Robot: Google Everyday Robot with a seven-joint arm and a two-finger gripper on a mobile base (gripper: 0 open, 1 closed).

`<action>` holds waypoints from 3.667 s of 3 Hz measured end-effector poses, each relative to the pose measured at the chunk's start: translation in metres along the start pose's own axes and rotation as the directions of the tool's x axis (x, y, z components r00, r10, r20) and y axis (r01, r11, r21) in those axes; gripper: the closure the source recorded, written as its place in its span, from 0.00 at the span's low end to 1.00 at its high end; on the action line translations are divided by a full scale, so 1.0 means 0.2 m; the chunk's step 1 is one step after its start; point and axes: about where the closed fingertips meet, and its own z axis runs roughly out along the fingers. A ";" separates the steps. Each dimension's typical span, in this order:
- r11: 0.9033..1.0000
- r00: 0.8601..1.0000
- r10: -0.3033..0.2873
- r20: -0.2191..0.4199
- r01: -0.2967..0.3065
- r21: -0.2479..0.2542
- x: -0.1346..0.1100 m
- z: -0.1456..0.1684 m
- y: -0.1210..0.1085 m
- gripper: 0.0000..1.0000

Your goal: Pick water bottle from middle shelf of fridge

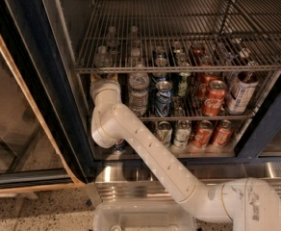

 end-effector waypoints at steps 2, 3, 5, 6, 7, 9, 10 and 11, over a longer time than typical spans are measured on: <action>1.000 1.000 0.013 -0.020 -0.013 0.005 0.05 -0.06 0.03 1.00; 1.000 1.000 0.011 -0.024 -0.011 0.005 0.05 -0.10 0.06 1.00; 1.000 1.000 -0.005 -0.023 0.006 0.004 0.01 -0.25 0.13 1.00; 1.000 0.999 -0.003 -0.034 0.004 0.013 0.02 -0.28 0.13 1.00; 1.000 0.999 -0.009 -0.044 0.009 0.014 0.02 -0.33 0.14 1.00; 0.999 0.997 -0.036 -0.062 0.037 0.020 0.01 -0.47 0.20 1.00; 0.999 0.997 -0.036 -0.062 0.037 0.020 0.03 -0.47 0.20 1.00; 0.999 0.996 -0.037 -0.083 0.039 0.027 0.03 -0.51 0.21 1.00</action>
Offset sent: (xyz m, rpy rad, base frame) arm -0.0261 0.0089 -0.0131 0.0136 0.0329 0.0027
